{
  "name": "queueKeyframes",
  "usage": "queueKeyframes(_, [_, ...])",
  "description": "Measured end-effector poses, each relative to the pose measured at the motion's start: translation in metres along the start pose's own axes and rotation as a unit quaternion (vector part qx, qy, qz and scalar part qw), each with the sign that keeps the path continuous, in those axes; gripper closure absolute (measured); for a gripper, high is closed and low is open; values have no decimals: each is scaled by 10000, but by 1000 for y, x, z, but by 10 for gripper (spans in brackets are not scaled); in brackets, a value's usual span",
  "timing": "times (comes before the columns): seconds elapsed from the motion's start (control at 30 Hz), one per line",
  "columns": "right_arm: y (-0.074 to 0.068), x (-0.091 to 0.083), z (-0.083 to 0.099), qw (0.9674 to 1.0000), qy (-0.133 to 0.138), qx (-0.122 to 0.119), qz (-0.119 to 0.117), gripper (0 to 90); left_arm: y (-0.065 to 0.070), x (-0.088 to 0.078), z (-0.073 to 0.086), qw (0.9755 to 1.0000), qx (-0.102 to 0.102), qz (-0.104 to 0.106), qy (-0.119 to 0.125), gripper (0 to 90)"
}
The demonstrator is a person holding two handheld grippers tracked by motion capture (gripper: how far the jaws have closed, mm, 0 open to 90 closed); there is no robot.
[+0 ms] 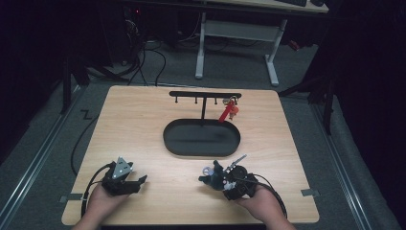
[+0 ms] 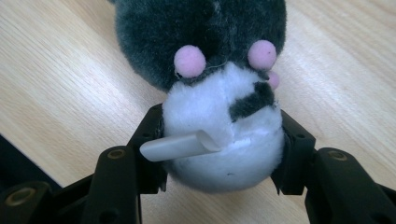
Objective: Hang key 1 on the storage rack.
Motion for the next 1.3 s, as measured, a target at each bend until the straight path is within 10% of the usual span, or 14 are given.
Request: queueKeyframes(1.3, [29,-53,-30,9967,438,646,213,474,0,-1,-1,9999,46,77,134,259])
Point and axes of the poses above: each handheld gripper's, and its own axes: x roughly forward along the jaws, z roughly out of its underside, y roughly to its right, the point moved 3 cm from there along x, roughly forward along the jaws, and after that the axes turned 6 degrees about x, right-handed, at the moved point
